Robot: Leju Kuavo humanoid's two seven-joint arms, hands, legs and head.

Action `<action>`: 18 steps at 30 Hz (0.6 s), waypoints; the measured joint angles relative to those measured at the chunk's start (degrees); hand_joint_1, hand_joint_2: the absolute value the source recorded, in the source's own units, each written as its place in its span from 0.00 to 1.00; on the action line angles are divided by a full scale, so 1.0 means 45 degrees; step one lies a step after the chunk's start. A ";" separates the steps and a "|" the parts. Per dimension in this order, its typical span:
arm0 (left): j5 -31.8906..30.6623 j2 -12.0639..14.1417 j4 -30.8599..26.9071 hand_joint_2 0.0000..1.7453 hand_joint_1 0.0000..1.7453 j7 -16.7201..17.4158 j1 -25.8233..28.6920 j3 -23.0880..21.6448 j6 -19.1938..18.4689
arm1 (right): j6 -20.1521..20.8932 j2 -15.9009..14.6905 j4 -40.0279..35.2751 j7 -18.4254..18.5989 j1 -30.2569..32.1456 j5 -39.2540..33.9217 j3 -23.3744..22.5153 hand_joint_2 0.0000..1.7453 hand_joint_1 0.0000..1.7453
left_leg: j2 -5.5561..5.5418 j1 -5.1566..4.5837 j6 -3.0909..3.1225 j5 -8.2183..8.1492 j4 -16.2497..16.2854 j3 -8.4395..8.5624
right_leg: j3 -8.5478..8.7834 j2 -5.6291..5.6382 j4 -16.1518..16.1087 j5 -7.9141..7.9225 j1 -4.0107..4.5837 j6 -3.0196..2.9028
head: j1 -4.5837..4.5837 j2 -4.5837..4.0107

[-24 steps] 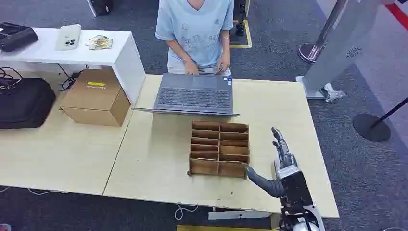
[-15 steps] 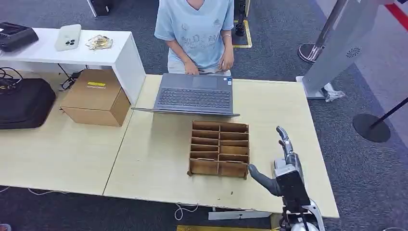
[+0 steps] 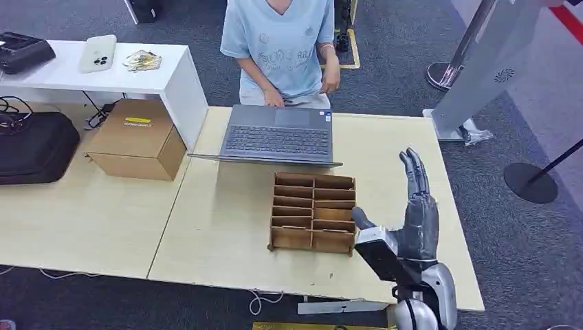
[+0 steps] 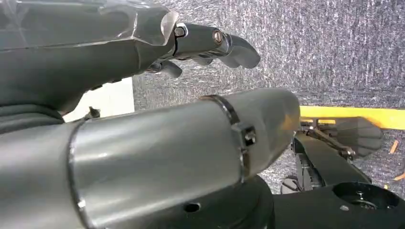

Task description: Pass the card to the sensor for recognition and then transmit it.

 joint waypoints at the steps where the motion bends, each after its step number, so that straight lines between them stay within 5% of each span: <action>1: -0.0083 0.0000 0.0000 0.00 0.00 -0.0010 0.0000 0.0000 -0.0010 | -0.0207 -0.0093 0.0127 0.0167 -0.0309 0.0496 0.0167 1.00 0.00 | 0.0002 -0.0001 0.0000 0.0001 0.0000 0.0001 | -0.0001 0.0002 0.0001 0.0011 -0.0001 -0.0005 | 0.0000 0.0000; 8: -0.0719 0.0000 0.0000 0.00 0.00 -0.0015 -0.0065 0.0000 -0.0034 | -0.0667 -0.0671 0.2281 0.1293 -0.3411 0.3025 0.1385 1.00 0.00 | 0.0020 0.0000 -0.0012 0.0033 0.0001 0.0007 | -0.0003 0.0015 0.0001 0.0041 0.0000 0.0000 | 0.0000 0.0000; 18: -0.1059 0.0005 0.0000 0.00 0.00 0.0029 -0.0151 0.0000 -0.0073 | 0.0770 -0.0414 0.7069 0.1759 -0.7906 0.2728 0.2711 1.00 0.00 | 0.0014 0.0001 -0.0018 0.0073 0.0003 -0.0002 | -0.0013 0.0012 0.0018 0.0077 0.0000 -0.0017 | 0.0000 0.0000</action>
